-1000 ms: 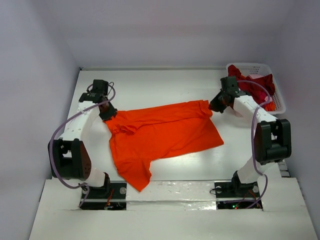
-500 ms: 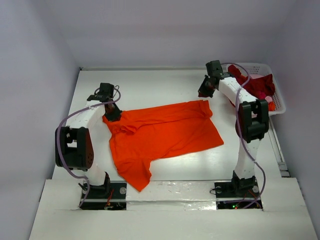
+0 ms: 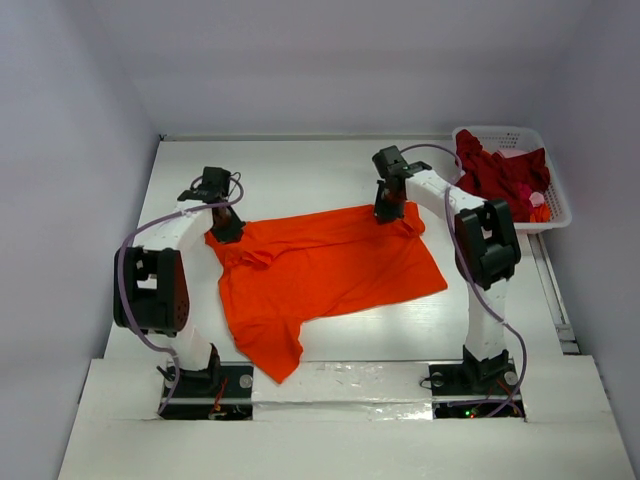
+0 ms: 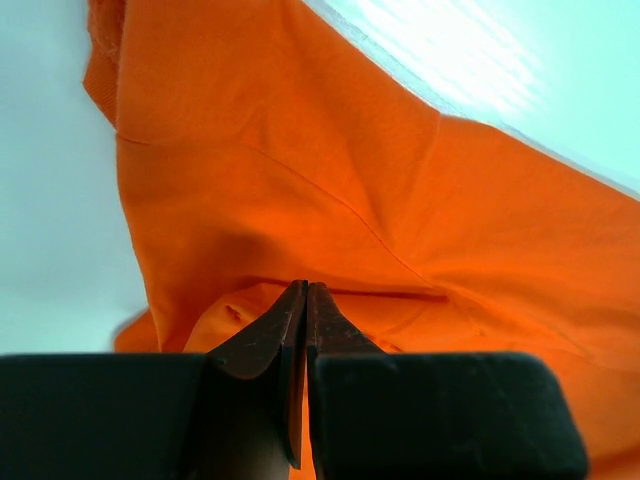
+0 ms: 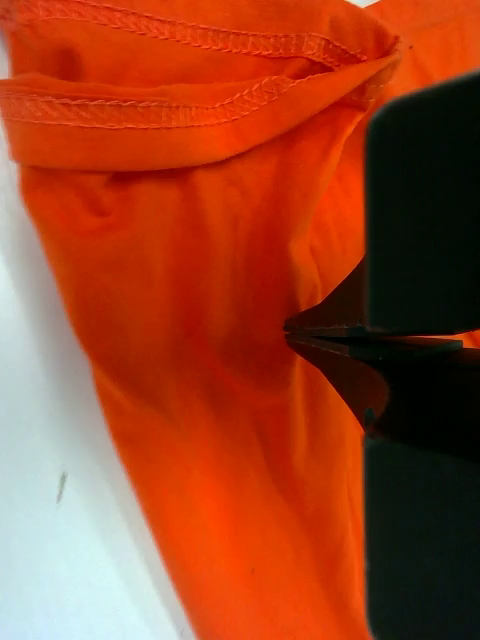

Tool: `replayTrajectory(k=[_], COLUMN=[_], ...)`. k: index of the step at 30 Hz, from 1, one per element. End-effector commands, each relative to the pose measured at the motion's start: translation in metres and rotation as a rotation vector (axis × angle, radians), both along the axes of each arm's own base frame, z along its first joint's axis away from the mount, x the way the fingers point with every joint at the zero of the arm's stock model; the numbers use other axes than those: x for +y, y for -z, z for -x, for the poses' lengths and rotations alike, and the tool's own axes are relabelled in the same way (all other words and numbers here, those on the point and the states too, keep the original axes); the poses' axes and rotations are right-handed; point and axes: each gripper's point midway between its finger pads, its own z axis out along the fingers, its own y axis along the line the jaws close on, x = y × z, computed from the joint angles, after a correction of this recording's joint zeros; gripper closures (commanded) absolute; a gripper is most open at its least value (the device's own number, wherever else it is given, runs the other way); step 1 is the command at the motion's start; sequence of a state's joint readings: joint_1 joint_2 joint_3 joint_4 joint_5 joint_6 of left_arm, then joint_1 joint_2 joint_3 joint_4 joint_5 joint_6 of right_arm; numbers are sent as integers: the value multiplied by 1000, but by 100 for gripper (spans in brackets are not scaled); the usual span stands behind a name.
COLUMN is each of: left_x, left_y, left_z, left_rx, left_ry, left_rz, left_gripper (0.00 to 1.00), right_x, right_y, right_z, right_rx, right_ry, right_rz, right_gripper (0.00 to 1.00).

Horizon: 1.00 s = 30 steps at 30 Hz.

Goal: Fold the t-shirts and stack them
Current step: Fold the tshirt

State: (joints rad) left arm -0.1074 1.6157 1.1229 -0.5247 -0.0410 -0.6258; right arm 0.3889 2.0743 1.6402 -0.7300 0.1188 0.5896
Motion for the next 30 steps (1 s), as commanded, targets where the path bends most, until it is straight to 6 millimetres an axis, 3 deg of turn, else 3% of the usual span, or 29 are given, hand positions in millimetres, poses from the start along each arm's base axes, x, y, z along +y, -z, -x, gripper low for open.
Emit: replayTrajectory(k=[1,11,18,26,30], left_x=[0,-6,-7,-7,-7], left_y=[17,54,56,58,61], left_z=[7,26,29,23,20], left_rx=[42,163,168,177,190], left_ry=[3,37,36,43,49], left_rz=[-27,-35,-29,-34,-39], left_gripper=[100,100,100,100,100], right_x=[-10,4,8,12,12], right_y=[-21,-19,-6,29,36], right_z=[-10,-13,-5,15,20], right_rx=[-71,-85,-63,19,27], right_ry=[8,1,-10,-7,-1], right_rz=[34,2,0,-41,-51], right_gripper=[100,100,100,100,100])
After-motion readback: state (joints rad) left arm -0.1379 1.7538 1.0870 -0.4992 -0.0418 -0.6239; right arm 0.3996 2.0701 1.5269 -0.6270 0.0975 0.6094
